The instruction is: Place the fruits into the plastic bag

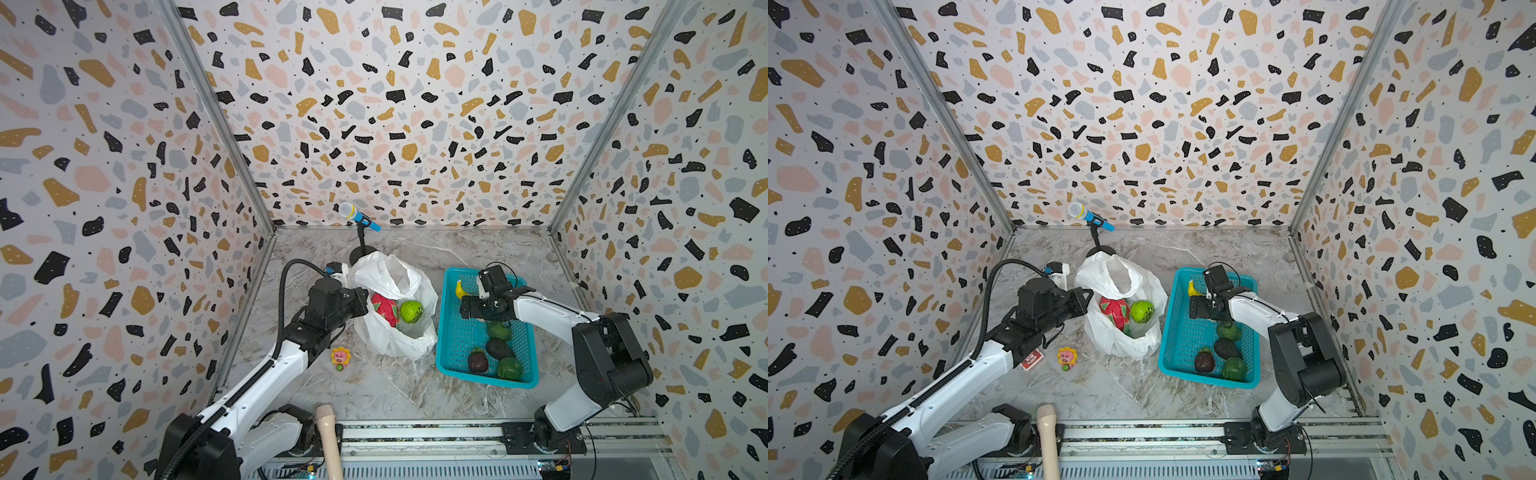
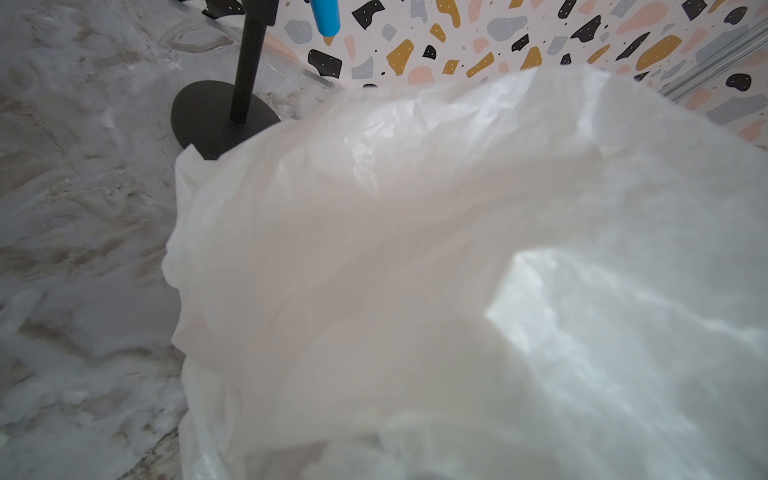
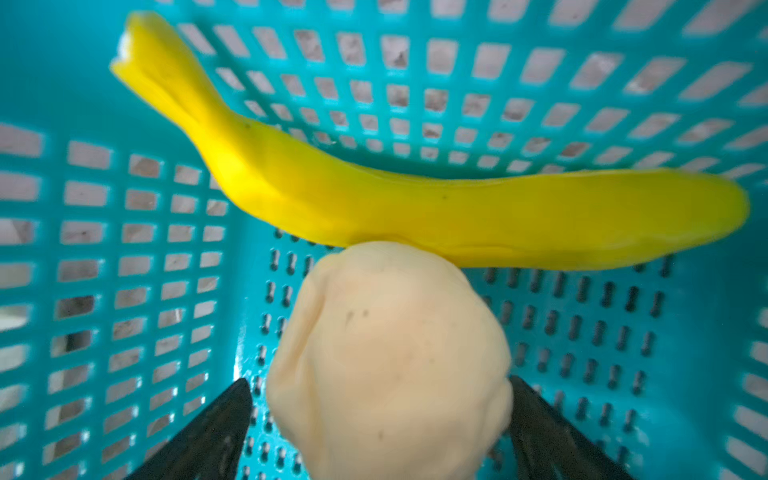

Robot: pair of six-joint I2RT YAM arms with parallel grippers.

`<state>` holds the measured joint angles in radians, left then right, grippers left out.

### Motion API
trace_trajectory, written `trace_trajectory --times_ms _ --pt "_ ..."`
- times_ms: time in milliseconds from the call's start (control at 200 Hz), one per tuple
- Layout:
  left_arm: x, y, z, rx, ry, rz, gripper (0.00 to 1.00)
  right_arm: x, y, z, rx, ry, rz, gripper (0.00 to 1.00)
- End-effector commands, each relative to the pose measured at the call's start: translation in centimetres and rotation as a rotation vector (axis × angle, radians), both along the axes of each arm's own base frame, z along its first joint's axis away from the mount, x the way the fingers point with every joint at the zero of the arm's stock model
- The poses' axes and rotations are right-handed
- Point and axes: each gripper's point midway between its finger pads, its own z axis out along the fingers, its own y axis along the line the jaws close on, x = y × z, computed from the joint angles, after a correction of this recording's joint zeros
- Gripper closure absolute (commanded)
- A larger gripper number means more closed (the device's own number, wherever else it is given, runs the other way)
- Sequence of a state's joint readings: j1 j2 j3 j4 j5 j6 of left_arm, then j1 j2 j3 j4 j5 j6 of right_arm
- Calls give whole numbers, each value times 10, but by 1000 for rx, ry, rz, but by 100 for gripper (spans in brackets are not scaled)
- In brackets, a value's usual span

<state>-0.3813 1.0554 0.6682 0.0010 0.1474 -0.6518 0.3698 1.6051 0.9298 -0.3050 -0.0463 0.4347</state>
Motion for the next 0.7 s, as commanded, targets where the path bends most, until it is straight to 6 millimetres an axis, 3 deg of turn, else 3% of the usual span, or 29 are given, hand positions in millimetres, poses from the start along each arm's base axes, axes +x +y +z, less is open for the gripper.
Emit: trace_trajectory --times_ms 0,375,460,551,696 --pt "3 1 9 -18 -28 11 100 2 15 6 73 -2 20 7" --pt "3 2 9 -13 -27 15 100 14 20 -6 20 1 25 10" --pt "4 2 10 -13 -29 16 100 13 23 -7 17 0 33 20" --pt "3 2 10 -13 -29 15 100 12 25 -1 30 -22 33 36" --pt "3 2 10 -14 -30 15 100 10 30 30 68 -97 48 55"
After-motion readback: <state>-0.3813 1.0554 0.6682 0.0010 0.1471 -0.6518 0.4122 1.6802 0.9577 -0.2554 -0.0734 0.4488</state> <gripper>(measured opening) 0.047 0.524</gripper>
